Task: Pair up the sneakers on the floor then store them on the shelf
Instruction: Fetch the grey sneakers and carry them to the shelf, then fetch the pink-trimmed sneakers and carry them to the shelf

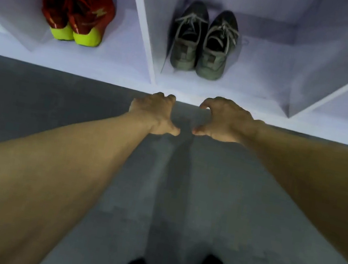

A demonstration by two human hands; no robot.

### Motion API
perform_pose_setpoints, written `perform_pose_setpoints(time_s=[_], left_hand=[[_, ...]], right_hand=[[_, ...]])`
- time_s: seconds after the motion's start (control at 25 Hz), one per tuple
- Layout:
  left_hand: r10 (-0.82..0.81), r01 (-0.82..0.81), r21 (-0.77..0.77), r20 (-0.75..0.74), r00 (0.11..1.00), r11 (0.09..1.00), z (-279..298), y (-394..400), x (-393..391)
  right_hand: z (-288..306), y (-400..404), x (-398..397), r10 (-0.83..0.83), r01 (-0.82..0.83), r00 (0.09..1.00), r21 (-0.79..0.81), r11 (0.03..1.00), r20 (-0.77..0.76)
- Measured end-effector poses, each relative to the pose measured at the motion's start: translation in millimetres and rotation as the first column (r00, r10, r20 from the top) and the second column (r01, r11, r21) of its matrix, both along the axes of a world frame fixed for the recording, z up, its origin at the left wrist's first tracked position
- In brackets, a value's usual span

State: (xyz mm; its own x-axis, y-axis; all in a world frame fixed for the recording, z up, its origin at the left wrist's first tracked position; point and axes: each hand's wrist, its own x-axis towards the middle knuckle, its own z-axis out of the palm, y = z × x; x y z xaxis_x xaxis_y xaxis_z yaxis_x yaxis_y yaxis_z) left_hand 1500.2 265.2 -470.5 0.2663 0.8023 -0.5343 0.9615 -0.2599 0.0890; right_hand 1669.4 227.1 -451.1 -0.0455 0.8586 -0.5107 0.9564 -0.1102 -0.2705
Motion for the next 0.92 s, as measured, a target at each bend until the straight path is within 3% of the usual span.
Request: perform_pose_setpoints(time_s=[0.28,0.64,0.92], left_hand=[[-0.013,0.01,-0.235,-0.011,1.0,0.972,158,-102,-17],[0.202,-0.164,-0.316,0.089,0.975,0.935,390,-185,-57],[0.36,-0.32,-0.3,0.089,0.928,0.899,484,-242,-82]], right_hand=[[162,-118,-4,-0.091,0.066,0.992,-0.253,0.965,-0.088],[397,-169,-9,0.011,-0.019,0.999,-0.234,0.972,-0.036],[469,-203,-35,0.122,-0.122,0.992,-0.233,0.965,-0.015]])
